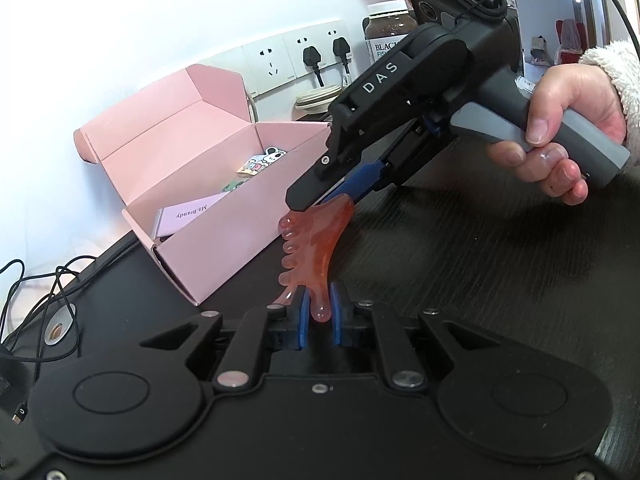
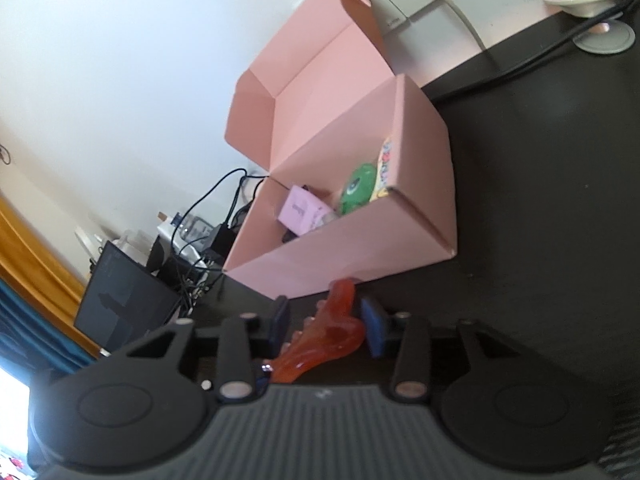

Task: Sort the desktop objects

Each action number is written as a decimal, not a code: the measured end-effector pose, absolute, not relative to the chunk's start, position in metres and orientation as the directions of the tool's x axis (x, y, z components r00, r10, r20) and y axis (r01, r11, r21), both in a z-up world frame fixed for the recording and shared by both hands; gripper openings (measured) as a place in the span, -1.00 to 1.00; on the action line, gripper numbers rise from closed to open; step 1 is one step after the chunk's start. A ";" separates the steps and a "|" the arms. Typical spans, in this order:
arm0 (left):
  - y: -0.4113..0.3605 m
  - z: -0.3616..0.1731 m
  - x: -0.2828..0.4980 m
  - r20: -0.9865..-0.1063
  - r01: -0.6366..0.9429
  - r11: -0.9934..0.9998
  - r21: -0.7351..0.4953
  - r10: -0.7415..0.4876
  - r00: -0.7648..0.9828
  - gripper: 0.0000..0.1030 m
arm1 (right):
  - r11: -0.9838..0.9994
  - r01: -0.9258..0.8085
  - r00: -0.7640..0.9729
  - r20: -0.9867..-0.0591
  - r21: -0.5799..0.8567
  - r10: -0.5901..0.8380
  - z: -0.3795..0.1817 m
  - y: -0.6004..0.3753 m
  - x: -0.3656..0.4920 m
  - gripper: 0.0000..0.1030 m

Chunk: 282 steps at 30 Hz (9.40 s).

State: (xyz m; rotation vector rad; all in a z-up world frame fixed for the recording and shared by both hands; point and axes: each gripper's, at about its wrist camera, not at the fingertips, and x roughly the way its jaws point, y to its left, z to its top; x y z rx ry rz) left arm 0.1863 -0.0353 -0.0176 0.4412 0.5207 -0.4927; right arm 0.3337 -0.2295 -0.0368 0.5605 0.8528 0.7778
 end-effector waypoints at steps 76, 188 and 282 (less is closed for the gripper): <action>-0.005 -0.013 0.195 -0.516 0.280 0.957 0.072 -0.204 0.832 0.99 | 0.724 -0.416 0.649 -0.378 0.550 0.660 0.034 -0.147 0.350 -0.67; -0.004 -0.014 0.198 -0.513 0.280 0.957 0.078 -0.202 0.834 0.99 | 0.792 -0.461 0.717 -0.694 -0.401 0.066 0.026 -0.073 0.353 0.80; -0.011 0.004 0.277 -0.404 0.335 0.940 -0.062 -0.330 0.853 0.99 | 0.660 -0.490 0.536 -0.401 0.569 0.743 0.025 -0.207 0.488 0.99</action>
